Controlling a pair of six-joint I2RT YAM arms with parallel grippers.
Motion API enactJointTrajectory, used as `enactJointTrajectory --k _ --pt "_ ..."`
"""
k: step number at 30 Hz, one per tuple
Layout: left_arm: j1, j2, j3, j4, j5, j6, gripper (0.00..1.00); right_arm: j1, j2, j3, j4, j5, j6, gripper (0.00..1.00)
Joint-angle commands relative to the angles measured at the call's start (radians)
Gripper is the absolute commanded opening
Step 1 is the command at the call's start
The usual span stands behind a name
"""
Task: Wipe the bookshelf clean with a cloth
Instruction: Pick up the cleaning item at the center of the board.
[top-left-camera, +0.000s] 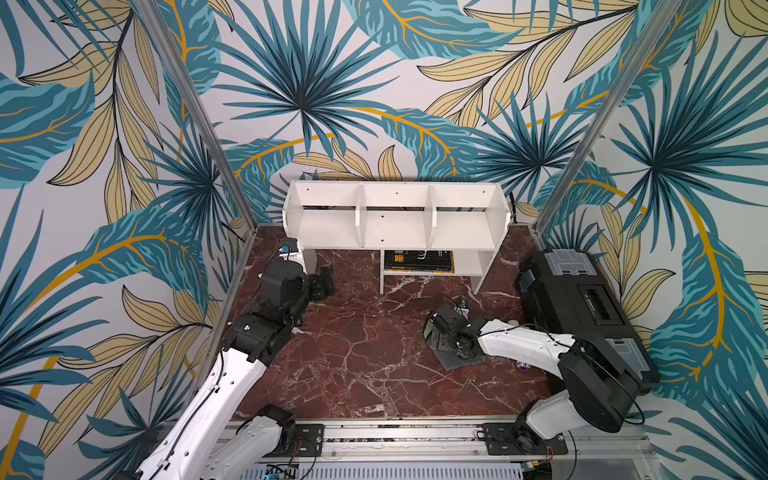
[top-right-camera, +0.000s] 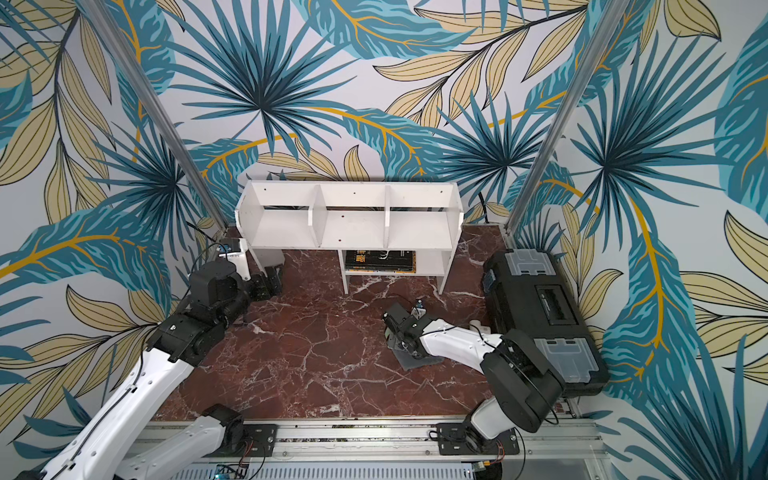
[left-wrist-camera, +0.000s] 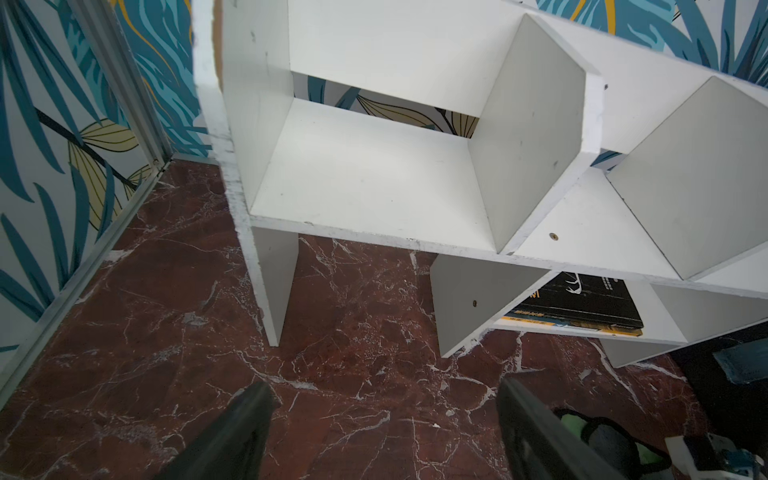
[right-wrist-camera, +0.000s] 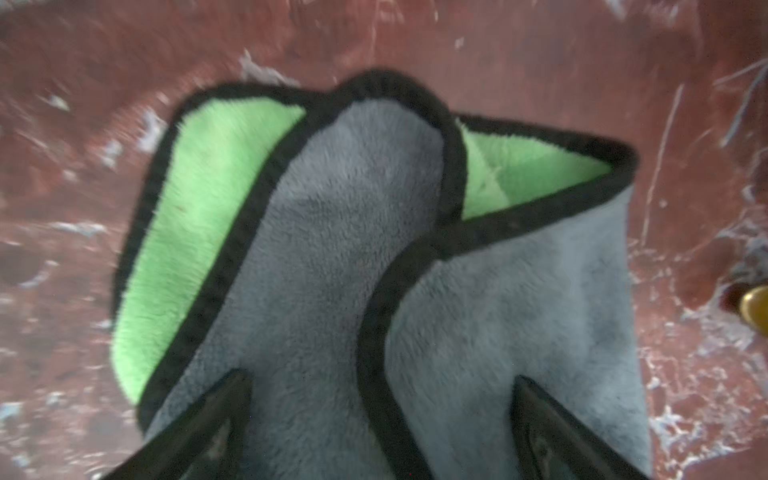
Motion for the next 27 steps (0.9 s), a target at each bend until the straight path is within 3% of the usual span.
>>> enactJointTrajectory --k 1,4,8,11,14,17,21,24,27 --pt "-0.001 -0.034 0.035 0.010 -0.060 -0.002 0.93 0.011 0.007 -0.060 0.064 -0.108 -0.017 0.98" --pt "0.000 -0.012 0.052 -0.001 -0.075 -0.001 0.94 0.024 0.001 -0.116 0.118 -0.116 -0.007 0.81" --pt "0.017 0.065 0.171 -0.083 -0.094 0.002 0.96 0.026 0.032 -0.124 0.150 -0.119 -0.004 0.24" --pt "0.073 0.118 0.285 -0.138 -0.115 0.014 1.00 0.049 0.022 -0.083 0.158 -0.104 -0.023 0.00" --pt "0.179 0.185 0.399 -0.188 -0.080 -0.002 1.00 0.100 -0.022 -0.006 0.147 -0.054 -0.061 0.00" --pt "0.239 0.250 0.455 -0.130 -0.025 0.029 1.00 0.204 -0.066 0.077 0.103 0.096 -0.077 0.00" --pt "0.248 0.350 0.506 -0.049 0.012 0.094 1.00 0.235 -0.142 0.009 0.316 0.215 -0.082 0.00" --pt "0.257 0.421 0.532 -0.024 0.009 0.130 1.00 0.236 -0.138 0.019 0.376 0.235 -0.141 0.00" --pt "0.269 0.491 0.546 -0.012 0.002 0.141 1.00 0.234 -0.105 0.092 0.339 0.176 -0.160 0.00"
